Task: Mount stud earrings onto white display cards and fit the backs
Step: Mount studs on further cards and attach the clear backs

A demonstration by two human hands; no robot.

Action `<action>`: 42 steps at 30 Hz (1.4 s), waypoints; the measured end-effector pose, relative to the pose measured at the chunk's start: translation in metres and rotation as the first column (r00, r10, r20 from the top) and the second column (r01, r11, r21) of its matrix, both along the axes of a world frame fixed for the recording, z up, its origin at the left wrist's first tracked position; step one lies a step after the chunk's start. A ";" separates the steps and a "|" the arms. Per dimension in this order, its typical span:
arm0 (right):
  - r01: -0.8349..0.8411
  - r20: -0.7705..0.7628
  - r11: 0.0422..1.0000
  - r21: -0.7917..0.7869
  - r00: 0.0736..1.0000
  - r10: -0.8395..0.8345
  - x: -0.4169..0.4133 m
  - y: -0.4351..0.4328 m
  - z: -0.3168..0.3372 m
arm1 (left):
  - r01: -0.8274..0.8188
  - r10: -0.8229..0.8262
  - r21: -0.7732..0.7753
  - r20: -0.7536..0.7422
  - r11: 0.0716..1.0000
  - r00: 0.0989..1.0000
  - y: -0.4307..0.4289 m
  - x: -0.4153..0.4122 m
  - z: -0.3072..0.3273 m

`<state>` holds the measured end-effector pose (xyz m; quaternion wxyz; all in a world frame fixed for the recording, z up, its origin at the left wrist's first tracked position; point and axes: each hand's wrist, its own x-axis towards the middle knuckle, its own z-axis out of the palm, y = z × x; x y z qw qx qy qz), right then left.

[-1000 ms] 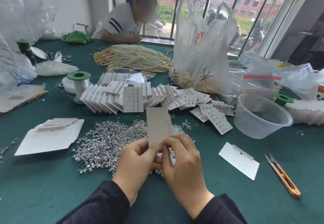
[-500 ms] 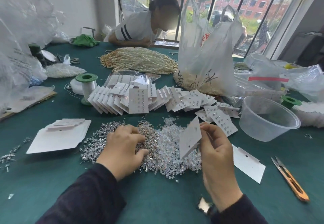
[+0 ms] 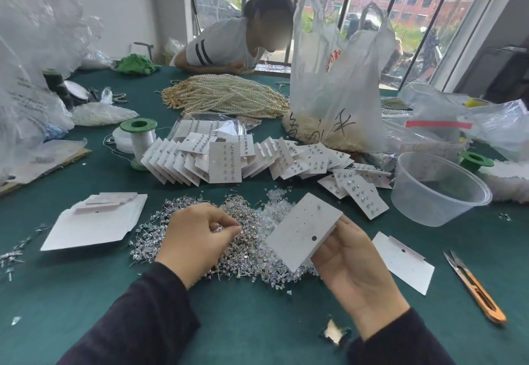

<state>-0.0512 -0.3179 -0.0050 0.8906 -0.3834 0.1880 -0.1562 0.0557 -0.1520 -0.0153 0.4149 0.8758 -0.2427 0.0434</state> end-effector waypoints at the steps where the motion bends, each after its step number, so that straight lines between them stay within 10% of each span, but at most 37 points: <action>1: -0.006 -0.007 1.000 0.007 1.000 0.007 0.000 0.000 0.000 | -0.002 0.001 -0.030 -0.035 1.000 0.999 0.000 0.000 0.000; 8: -0.135 -0.032 0.991 -0.025 0.990 0.134 0.000 0.005 0.000 | 0.073 -0.180 -0.439 -0.206 0.896 0.962 -0.006 -0.016 0.014; 13: -0.276 -0.033 0.960 -0.033 0.961 0.275 0.000 0.014 -0.004 | 0.200 -0.278 -0.501 -0.087 0.842 0.957 -0.015 -0.041 0.021; 21: -0.324 0.027 0.945 -0.047 0.945 0.326 0.000 0.014 -0.006 | 0.069 -0.358 -0.675 -0.299 0.735 0.885 -0.020 -0.040 0.015; 42: -0.340 -0.006 0.940 0.033 0.940 0.340 0.002 0.023 -0.007 | 0.110 -0.128 -0.450 -0.010 0.886 0.992 -0.023 -0.043 0.004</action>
